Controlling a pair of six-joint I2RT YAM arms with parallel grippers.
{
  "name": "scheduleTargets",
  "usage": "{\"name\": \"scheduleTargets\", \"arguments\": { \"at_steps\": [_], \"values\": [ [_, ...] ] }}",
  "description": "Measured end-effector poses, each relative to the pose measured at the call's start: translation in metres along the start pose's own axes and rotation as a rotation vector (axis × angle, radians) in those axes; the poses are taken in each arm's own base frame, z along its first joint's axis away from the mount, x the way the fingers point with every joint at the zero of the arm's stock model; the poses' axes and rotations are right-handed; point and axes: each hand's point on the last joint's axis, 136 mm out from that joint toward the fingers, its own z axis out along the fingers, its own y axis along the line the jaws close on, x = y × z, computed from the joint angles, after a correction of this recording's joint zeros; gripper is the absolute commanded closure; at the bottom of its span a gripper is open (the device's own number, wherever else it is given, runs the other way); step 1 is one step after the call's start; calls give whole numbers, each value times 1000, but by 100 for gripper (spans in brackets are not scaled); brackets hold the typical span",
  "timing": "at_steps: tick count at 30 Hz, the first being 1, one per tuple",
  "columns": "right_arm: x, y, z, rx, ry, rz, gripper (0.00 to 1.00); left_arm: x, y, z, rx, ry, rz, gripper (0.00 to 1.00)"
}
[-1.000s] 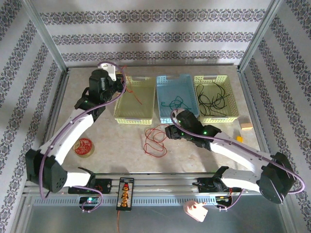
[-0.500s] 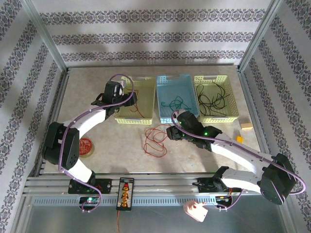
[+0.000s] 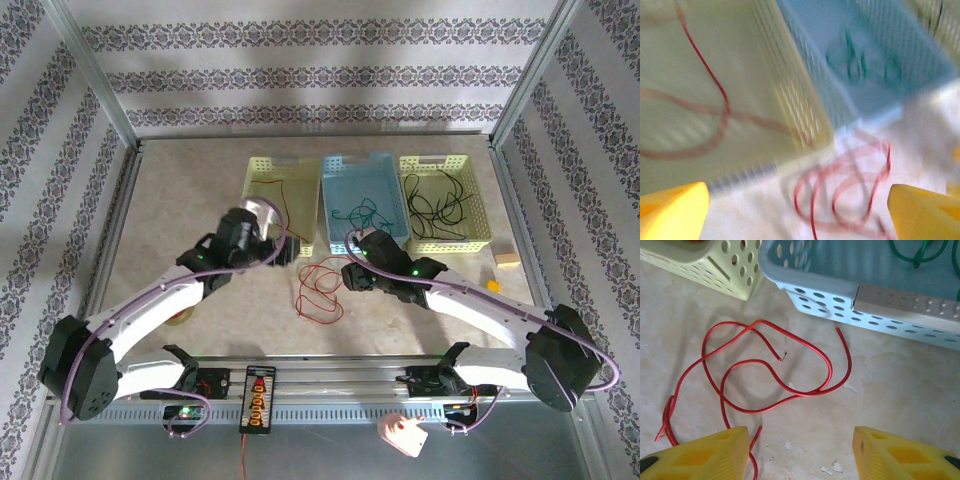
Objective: Untangle the cables
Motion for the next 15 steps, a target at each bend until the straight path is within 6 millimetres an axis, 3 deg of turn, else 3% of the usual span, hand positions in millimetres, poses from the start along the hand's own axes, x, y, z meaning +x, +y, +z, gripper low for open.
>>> {"name": "scheduleTargets", "arguments": {
  "at_steps": [2,5,10,15],
  "values": [
    [2,-1,3,5,10,0,43,43,-10,12,27,128,32,11],
    [3,-2,4,13,16,2,43,81,-20,21,55,245,78,13],
    [4,-4,5,25,19,2,43,105,-35,32,78,323,163,16],
    [5,-5,5,27,23,6,43,108,-57,49,87,355,277,20]
  ]
}}
